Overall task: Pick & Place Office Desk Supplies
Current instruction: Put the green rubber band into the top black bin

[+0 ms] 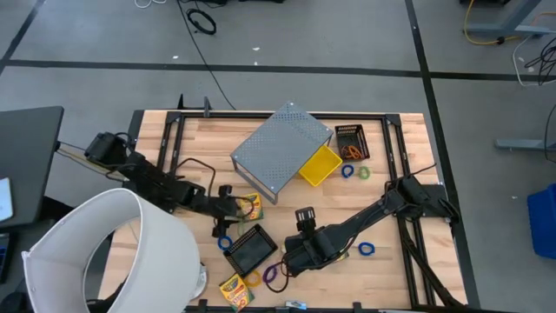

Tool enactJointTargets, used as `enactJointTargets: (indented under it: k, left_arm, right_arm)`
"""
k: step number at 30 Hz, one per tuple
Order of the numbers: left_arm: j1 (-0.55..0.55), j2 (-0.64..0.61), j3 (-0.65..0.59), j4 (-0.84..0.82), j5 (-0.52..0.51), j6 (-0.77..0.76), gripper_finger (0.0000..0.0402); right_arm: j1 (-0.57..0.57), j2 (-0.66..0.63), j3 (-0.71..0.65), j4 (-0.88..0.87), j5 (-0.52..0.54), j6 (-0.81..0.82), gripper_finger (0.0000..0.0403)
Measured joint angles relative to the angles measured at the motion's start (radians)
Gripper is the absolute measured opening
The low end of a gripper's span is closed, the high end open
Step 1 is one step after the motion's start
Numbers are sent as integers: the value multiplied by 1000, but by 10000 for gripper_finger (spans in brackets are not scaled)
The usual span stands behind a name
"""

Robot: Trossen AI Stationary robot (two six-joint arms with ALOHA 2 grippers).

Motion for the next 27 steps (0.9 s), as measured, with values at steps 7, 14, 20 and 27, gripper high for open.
enactJointTargets:
  k: [7, 14, 20, 27]
  left_arm:
    - [61, 11, 0, 48, 109, 29, 196]
    - [68, 11, 0, 49, 200, 47, 74]
    - [63, 11, 0, 73, 195, 76, 7]
    - [40, 8, 0, 164, 151, 107, 4]
  right_arm:
    - [1, 0, 0, 0, 0, 2, 187]
    - [1, 0, 0, -2, -1, 2, 187]
    - [1, 0, 0, -8, -1, 2, 187]
    - [1, 0, 0, -16, -1, 21, 187]
